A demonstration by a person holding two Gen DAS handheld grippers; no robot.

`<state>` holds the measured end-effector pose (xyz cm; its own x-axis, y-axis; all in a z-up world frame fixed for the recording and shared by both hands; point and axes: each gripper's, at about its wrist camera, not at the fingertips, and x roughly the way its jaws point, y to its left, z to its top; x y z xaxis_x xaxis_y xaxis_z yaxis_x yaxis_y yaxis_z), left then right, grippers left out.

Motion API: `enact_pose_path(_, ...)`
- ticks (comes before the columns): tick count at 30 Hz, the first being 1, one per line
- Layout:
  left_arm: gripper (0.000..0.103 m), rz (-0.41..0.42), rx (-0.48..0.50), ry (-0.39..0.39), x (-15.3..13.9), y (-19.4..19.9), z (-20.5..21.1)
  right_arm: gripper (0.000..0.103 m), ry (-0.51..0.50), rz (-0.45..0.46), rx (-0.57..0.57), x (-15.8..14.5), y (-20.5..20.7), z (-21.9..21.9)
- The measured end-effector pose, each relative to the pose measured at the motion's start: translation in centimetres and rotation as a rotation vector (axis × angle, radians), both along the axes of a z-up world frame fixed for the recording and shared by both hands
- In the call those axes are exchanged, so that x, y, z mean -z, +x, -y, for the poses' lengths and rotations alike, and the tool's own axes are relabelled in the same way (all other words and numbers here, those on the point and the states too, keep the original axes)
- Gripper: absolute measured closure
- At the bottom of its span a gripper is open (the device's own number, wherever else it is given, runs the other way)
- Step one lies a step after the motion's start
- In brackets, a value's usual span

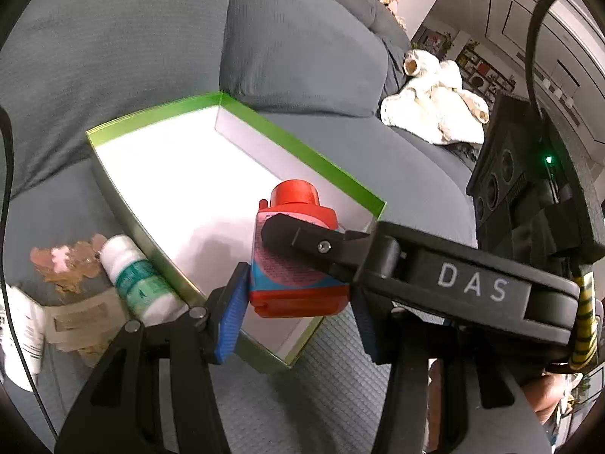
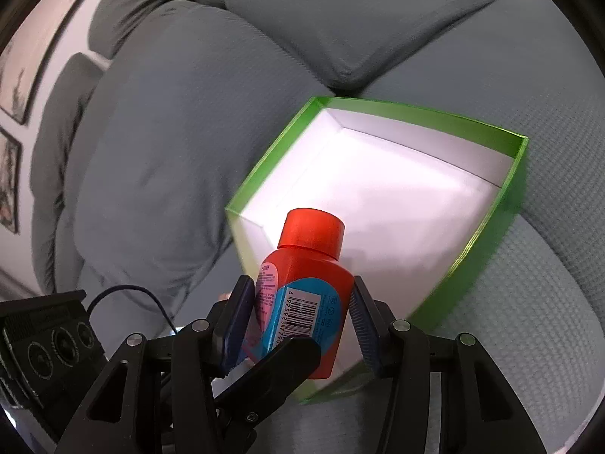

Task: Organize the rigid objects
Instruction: 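Carry the red-and-blue bottle with the right gripper into the green box and release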

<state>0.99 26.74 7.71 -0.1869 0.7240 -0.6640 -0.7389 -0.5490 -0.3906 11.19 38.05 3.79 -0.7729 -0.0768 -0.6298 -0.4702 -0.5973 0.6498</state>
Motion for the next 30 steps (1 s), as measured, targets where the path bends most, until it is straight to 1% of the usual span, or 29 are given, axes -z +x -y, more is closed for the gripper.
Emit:
enact_pose_path(4, 0.053, 0.037, -0.008, 0.016, 0.4, 0.0, 0.5, 0.050, 0.023, 0.035, -0.020, 0.2, -0.2, 0.3)
enact_pose_path(6, 0.052, 0.072, -0.014, 0.008, 0.7, 0.2, 0.7, 0.051, 0.041, 0.050, -0.032, 0.1, 0.0, 0.2)
enact_pose_path(7, 0.052, 0.076, -0.020, 0.003, 0.8, 0.3, 0.8, 0.052, 0.050, 0.060, -0.040, 0.1, 0.1, 0.1)
enact_pose_path(10, 0.052, 0.060, -0.040, -0.007, 0.6, 1.2, 1.3, 0.053, 0.033, 0.048, -0.061, 0.5, 0.4, 0.2)
enact_pose_path(15, 0.049, 0.035, -0.039, -0.030, 0.5, 3.0, 1.7, 0.054, 0.033, 0.046, -0.072, 0.6, 1.8, 0.9)
enact_pose_path(20, 0.049, 0.038, -0.043, -0.048, 0.5, 4.1, 2.3, 0.054, 0.026, 0.046, -0.088, 0.7, 2.9, 1.5)
enact_pose_path(23, 0.048, 0.025, -0.037, -0.065, 0.3, 4.7, 2.1, 0.054, 0.022, 0.041, -0.102, 0.5, 3.6, 1.4)
enact_pose_path(26, 0.048, 0.002, -0.034, -0.076, 0.0, 4.8, 1.6, 0.054, 0.017, 0.028, -0.106, 0.2, 3.4, 1.3)
enact_pose_path(30, 0.048, 0.009, -0.034, -0.073, 0.0, 3.8, 1.4, 0.054, 0.011, 0.018, -0.094, 0.3, 2.9, 0.9)
